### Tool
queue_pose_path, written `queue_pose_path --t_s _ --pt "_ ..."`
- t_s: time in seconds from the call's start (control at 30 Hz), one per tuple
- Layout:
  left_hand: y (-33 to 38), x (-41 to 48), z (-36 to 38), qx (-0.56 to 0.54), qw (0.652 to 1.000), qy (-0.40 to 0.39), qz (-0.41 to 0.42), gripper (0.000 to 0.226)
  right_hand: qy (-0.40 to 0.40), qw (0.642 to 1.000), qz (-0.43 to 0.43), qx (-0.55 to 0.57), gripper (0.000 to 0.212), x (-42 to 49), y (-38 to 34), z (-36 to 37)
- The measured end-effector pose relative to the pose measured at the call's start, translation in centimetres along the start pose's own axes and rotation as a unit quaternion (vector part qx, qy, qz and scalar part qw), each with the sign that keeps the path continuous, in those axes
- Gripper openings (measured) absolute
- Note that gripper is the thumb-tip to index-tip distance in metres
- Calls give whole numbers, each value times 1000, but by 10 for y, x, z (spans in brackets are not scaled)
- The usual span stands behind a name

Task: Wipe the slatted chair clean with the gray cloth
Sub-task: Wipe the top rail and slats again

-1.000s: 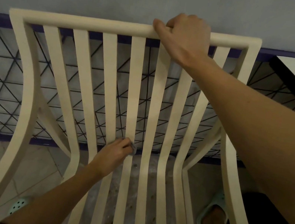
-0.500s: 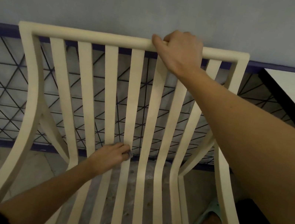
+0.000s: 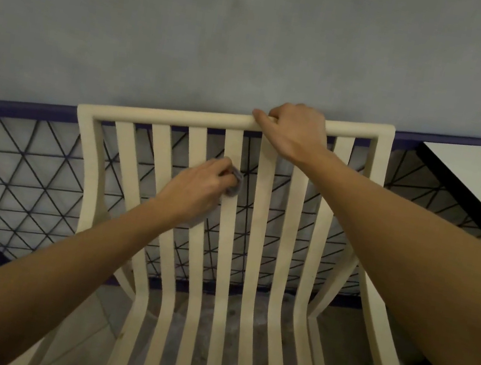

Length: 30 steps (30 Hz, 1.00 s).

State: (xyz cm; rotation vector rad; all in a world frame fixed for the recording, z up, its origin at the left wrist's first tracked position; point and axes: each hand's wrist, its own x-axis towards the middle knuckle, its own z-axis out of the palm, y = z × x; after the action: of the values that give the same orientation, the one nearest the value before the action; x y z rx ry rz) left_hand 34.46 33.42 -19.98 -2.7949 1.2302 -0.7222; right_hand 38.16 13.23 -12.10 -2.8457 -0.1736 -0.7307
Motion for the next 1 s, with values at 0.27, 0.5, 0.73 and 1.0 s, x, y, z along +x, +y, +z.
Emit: queue_pose_path --t_s 0.27,0.5,0.73,1.0 --pt "16 51 -68 -365 860 191 -301 10 -15 951 -30 307 41 -34 8 -30" --pt "39 76 -96 -705 633 0 -321 13 24 900 -41 434 52 -115 10 -22" --pt "2 95 -96 -395 888 25 -233 11 124 927 -37 351 20 -80 25 -24" --pt "-9 99 -48 -134 975 -21 -175 33 65 983 -99 143 27 -63 16 17"
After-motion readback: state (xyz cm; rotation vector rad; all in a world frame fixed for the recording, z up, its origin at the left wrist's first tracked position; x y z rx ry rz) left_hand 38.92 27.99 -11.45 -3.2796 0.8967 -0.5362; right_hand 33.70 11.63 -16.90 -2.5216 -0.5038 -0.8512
